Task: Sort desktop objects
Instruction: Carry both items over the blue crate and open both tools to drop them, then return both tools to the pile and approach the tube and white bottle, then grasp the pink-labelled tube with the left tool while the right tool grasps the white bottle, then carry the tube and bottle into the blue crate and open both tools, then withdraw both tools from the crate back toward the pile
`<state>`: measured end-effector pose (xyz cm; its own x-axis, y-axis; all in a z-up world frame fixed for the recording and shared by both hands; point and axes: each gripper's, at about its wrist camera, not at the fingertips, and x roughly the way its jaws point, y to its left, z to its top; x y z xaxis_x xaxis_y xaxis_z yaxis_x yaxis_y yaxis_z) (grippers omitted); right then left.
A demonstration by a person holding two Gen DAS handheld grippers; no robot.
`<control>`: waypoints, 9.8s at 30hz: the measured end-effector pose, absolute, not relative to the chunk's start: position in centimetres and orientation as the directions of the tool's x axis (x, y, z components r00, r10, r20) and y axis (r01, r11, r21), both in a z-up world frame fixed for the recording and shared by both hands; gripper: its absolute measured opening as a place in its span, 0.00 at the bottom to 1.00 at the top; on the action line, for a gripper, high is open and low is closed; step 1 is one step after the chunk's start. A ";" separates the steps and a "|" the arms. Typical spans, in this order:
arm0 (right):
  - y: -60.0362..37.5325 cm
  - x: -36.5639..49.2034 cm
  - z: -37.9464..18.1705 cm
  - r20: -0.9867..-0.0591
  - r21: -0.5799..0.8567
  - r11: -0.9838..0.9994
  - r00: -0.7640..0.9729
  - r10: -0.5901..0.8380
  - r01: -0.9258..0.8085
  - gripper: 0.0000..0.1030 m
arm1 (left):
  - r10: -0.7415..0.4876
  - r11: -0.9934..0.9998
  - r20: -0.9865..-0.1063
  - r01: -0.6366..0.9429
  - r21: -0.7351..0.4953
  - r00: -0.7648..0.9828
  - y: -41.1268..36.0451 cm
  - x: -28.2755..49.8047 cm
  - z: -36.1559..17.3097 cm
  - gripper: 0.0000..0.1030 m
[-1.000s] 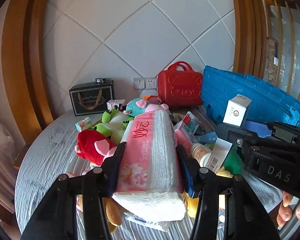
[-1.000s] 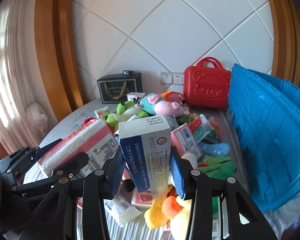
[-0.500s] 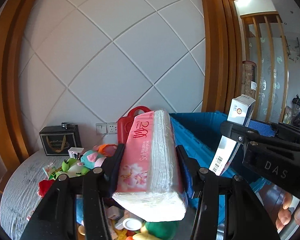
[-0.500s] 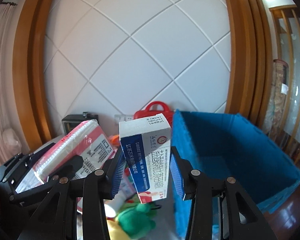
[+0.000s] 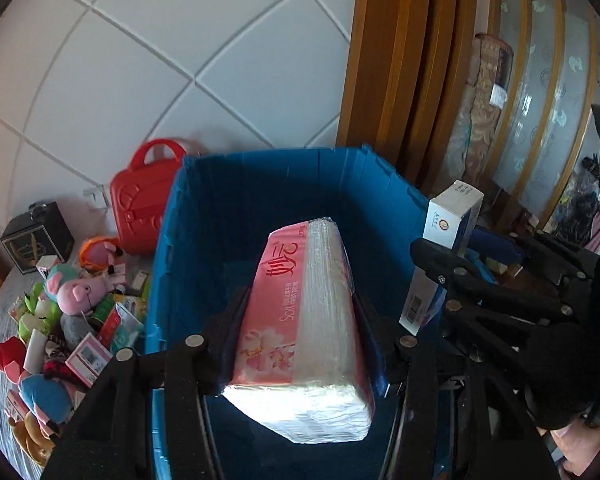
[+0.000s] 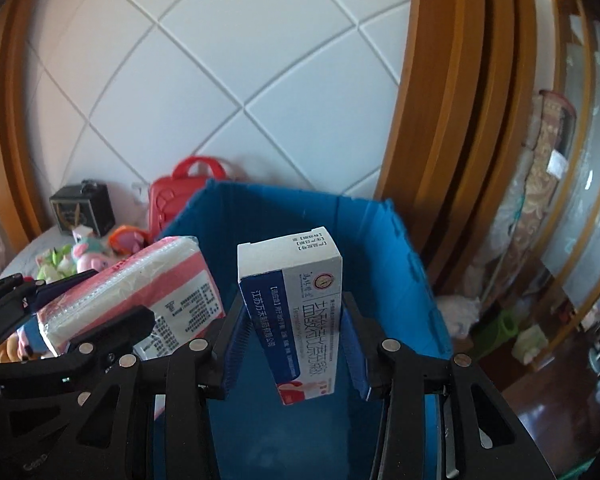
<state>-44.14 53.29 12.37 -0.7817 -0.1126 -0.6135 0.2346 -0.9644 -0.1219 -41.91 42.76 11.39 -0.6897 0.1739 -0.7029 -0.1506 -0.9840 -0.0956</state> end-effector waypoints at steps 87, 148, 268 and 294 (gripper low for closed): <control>30.9 -22.5 -17.3 -0.796 0.116 -0.924 -0.522 -0.307 0.365 1.00 | -0.077 -0.977 -0.822 0.206 -0.050 -0.564 8.9 -16.1 -17.9 0.71; 22.8 -22.5 -25.9 -0.852 0.174 -0.900 -0.397 -0.341 0.400 0.51 | -0.025 -0.991 -0.853 0.127 -0.048 -0.520 14.7 -15.5 -24.6 0.17; 58.2 -46.1 1.8 -0.843 -0.197 -0.874 -0.532 -0.080 0.444 0.75 | 0.070 -0.993 -0.808 -0.115 -0.003 -0.585 46.2 -42.9 4.9 0.16; 59.0 -40.8 5.0 -0.750 -0.127 -0.903 -0.635 -0.183 0.410 0.99 | 0.077 -0.996 -0.654 -0.086 -0.018 -0.752 44.0 -37.2 7.5 0.22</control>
